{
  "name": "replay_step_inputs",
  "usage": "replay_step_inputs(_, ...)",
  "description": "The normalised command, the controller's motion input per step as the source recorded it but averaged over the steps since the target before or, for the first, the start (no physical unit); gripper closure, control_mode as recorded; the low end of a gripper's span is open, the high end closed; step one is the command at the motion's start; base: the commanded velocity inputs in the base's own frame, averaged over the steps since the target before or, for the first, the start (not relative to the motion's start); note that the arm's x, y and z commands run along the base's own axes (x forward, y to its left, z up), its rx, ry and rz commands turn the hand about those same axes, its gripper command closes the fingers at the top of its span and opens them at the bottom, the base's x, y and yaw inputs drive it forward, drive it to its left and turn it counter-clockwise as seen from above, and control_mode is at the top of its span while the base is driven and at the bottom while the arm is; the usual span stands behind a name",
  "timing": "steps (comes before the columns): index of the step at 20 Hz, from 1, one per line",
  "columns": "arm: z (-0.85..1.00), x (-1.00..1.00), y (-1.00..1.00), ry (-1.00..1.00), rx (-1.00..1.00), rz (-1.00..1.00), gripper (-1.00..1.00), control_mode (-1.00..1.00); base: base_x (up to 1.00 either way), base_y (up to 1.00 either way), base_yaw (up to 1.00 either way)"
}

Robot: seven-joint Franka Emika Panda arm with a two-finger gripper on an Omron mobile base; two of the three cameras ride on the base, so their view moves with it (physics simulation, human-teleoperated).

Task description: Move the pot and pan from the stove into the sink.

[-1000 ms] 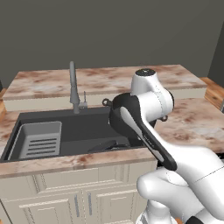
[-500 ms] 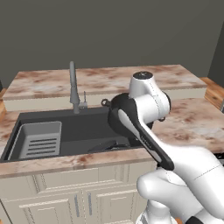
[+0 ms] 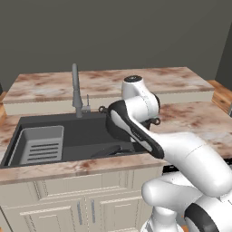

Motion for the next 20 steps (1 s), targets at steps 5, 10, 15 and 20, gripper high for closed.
replay_step_inputs(5, -0.22, 0.34, 0.13, 0.02, -0.02, 0.0, 1.0, -1.0, 0.0, 0.0, 0.0)
replay_step_inputs(10, -0.22, 0.06, 0.02, 0.0, -0.04, 0.02, 1.0, -1.0, 0.0, 0.0, 0.0)
replay_step_inputs(15, -0.18, 0.0, -0.22, 0.0, 0.05, 0.13, 1.0, -1.0, 0.0, 0.0, 0.0)
replay_step_inputs(20, -0.06, 0.0, -0.24, 0.0, 0.14, 0.13, 1.0, -1.0, 0.0, 0.0, 0.0)
